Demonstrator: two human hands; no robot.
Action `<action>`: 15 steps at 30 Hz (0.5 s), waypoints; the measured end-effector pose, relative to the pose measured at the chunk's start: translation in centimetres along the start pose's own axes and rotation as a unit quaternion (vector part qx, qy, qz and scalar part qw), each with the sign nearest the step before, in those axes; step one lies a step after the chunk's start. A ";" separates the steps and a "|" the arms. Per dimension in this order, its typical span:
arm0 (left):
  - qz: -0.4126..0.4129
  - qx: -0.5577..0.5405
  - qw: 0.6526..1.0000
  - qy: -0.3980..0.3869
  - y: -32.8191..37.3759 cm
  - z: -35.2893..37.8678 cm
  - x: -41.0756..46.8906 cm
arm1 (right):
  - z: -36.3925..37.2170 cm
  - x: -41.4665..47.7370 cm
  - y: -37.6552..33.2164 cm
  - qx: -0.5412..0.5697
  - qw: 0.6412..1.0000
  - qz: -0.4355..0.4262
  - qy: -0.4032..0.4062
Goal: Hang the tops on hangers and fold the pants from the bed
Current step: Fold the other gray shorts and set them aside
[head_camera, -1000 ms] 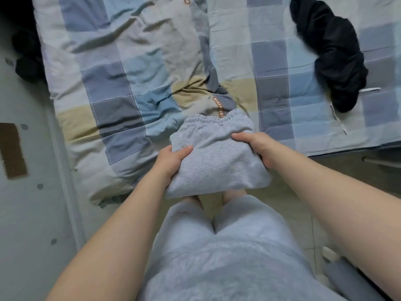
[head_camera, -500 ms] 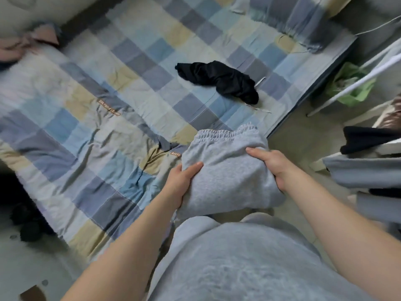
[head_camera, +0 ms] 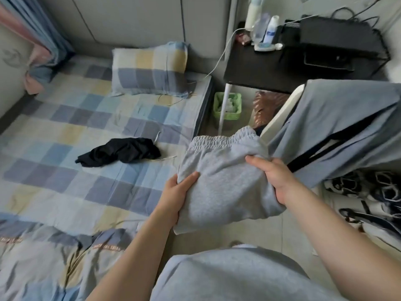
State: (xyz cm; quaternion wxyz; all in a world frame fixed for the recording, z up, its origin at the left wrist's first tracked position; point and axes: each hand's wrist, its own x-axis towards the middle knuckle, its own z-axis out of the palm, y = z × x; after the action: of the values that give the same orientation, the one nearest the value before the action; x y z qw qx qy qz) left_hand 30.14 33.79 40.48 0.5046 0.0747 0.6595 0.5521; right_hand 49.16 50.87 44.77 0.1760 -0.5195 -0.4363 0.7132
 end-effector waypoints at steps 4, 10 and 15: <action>0.014 0.031 0.998 -0.046 1.7 10.7 2.6 | -9.9 1.3 -3.3 0.052 0.998 -0.017 0.044; 0.052 0.099 0.981 -0.156 6.1 23.4 5.4 | -21.7 1.1 -6.6 0.118 0.988 -0.052 0.081; 0.100 0.180 0.948 -0.244 9.8 34.7 8.2 | -30.2 1.3 -8.2 0.202 0.960 -0.104 0.165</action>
State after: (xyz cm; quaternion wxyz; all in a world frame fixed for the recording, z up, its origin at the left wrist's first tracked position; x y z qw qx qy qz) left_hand 47.70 65.56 47.72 0.5707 0.3623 0.5935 0.4369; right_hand 74.05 69.63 48.23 0.4203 -0.5356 -0.2995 0.6684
